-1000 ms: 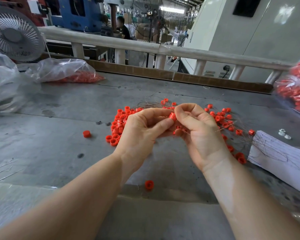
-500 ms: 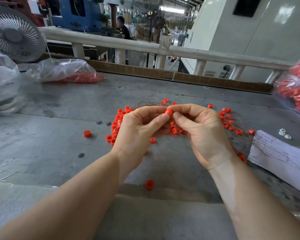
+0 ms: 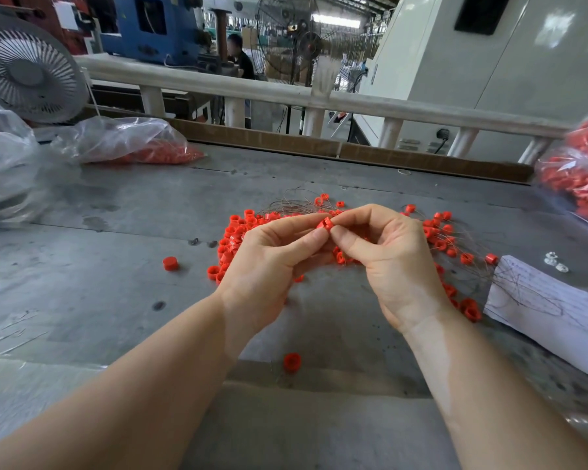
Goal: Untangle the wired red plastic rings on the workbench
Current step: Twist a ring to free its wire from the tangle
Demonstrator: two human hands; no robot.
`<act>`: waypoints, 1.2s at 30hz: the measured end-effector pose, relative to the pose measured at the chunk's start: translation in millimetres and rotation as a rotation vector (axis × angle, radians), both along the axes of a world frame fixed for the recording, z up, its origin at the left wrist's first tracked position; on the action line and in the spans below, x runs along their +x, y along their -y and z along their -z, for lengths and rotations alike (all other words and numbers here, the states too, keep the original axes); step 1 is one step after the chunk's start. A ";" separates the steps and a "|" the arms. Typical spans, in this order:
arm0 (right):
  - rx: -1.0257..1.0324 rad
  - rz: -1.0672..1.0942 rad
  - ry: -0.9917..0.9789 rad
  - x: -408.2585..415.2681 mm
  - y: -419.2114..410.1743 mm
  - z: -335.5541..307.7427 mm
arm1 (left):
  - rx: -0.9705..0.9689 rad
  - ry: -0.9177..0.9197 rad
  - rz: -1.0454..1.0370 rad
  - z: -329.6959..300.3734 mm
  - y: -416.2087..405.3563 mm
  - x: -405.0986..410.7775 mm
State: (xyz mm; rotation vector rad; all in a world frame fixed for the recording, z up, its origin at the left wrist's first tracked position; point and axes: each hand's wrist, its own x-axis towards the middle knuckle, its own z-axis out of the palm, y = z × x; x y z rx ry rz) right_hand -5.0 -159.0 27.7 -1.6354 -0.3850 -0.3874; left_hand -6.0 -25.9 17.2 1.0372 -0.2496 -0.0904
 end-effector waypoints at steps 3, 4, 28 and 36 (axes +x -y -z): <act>0.038 -0.036 -0.050 -1.0 -1.1 -1.1 | -0.025 -0.019 0.024 -0.7 0.2 -0.2; 0.047 -0.040 -0.065 -1.6 -1.5 -1.8 | -0.029 -0.023 0.026 -0.9 0.2 -0.6; -0.855 0.497 -0.153 3.6 9.7 7.6 | -0.049 -0.153 -0.101 -0.9 -3.3 6.3; -0.589 0.313 -0.097 4.4 6.5 6.2 | -0.081 -0.198 -0.094 -0.3 -3.2 6.6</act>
